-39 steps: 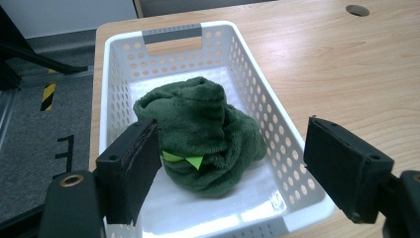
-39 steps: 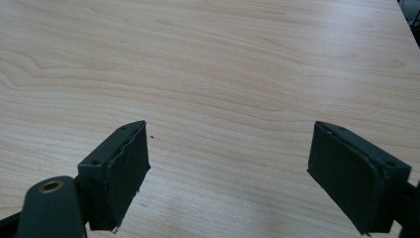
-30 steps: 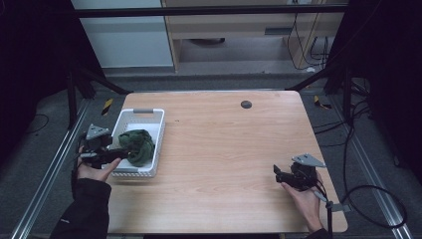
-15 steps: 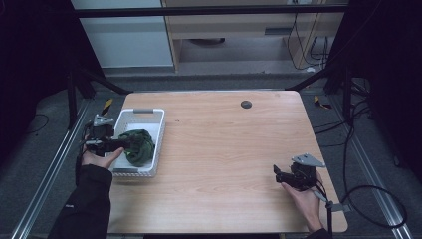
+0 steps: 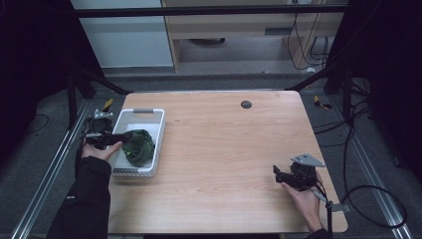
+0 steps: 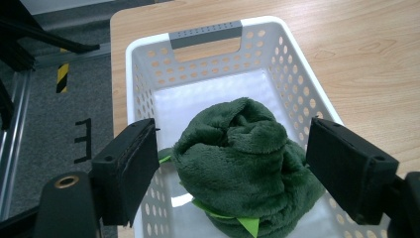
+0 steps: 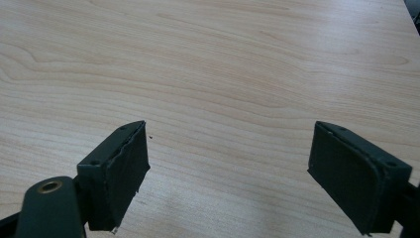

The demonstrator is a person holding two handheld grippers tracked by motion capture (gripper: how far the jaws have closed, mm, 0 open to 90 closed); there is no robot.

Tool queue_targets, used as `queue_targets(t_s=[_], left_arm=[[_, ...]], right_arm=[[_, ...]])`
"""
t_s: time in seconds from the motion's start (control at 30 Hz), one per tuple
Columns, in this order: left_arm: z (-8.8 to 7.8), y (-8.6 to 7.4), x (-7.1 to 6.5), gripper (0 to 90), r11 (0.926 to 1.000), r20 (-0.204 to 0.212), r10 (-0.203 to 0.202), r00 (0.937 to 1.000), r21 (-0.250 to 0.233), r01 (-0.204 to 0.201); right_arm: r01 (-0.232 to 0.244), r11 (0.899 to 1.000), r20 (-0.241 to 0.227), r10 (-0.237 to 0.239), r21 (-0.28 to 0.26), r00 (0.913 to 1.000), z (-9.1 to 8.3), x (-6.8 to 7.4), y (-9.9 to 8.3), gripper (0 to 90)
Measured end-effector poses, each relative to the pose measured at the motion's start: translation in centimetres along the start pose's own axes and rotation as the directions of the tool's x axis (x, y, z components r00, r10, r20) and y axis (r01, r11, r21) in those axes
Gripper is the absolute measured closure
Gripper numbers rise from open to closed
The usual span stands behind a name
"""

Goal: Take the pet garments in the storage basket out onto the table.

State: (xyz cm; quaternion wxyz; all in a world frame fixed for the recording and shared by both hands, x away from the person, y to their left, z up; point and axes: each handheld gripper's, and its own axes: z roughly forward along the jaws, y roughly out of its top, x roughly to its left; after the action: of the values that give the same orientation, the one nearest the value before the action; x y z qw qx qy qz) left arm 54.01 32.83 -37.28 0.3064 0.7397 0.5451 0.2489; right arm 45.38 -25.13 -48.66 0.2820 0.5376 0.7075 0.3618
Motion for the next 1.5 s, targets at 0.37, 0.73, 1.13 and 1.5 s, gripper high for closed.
queue_targets(t_s=[0.37, 0.73, 1.13, 1.5], left_arm=[[1.8, 0.1, 0.7, 17.9, 0.9984, -0.001, -0.013, 0.9999, 0.055, 0.013], [2.5, 0.0, 0.6, 15.5, 0.9949, 0.015, -0.011, 0.9998, 0.1, 0.009], [3.5, -0.3, 0.3, 12.7, 0.9886, 0.028, -0.012, 0.9995, 0.15, 0.008], [4.6, -0.4, 0.3, 10.8, 0.9789, 0.036, -0.008, 0.9993, 0.204, 0.0]], right_arm=[[0.001, 1.0, 0.0, -0.001, 0.002, 1.0, 0.0, -0.1, 0.0, 15.4], [0.002, 1.0, -0.003, -0.002, 0.012, 1.0, 0.1, 0.0, 0.0, 14.9], [0.002, 1.0, -0.004, -0.002, 0.021, 1.0, 0.2, 0.0, -0.1, 13.9], [0.002, 1.0, -0.005, -0.002, 0.029, 1.0, 0.3, 0.0, -0.1, 13.4]])
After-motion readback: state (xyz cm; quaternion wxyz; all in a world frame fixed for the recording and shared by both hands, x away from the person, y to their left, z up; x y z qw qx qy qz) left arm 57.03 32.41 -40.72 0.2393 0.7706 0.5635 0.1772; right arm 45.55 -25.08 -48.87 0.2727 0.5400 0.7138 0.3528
